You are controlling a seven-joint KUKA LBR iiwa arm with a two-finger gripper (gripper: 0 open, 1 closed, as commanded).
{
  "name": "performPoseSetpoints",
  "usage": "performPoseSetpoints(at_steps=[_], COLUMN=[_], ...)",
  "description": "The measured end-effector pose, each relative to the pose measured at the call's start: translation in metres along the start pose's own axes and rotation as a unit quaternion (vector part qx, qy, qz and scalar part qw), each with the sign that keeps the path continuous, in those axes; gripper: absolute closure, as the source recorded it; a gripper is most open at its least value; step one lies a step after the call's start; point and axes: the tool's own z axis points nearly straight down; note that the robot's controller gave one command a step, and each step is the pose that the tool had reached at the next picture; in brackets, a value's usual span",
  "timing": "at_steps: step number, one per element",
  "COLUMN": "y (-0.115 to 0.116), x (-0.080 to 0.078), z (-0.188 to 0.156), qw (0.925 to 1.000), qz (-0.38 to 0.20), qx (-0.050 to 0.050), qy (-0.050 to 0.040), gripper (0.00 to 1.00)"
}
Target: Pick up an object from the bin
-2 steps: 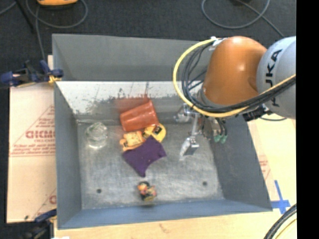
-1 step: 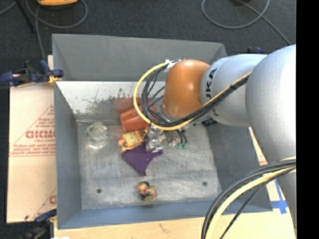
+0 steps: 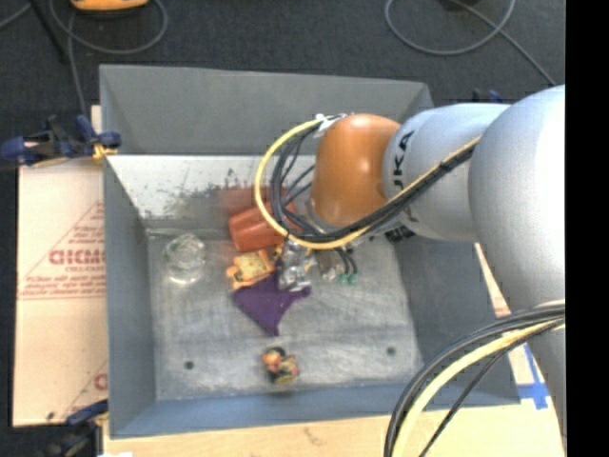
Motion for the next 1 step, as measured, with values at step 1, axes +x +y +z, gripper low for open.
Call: performPoseSetpoints(at_steps=[1], y=[0.0026], x=[0.023], z=[-0.1555], qw=[0.9995], qz=[-0.032], qx=[-0.001], qy=[0.0007], gripper=[1.0])
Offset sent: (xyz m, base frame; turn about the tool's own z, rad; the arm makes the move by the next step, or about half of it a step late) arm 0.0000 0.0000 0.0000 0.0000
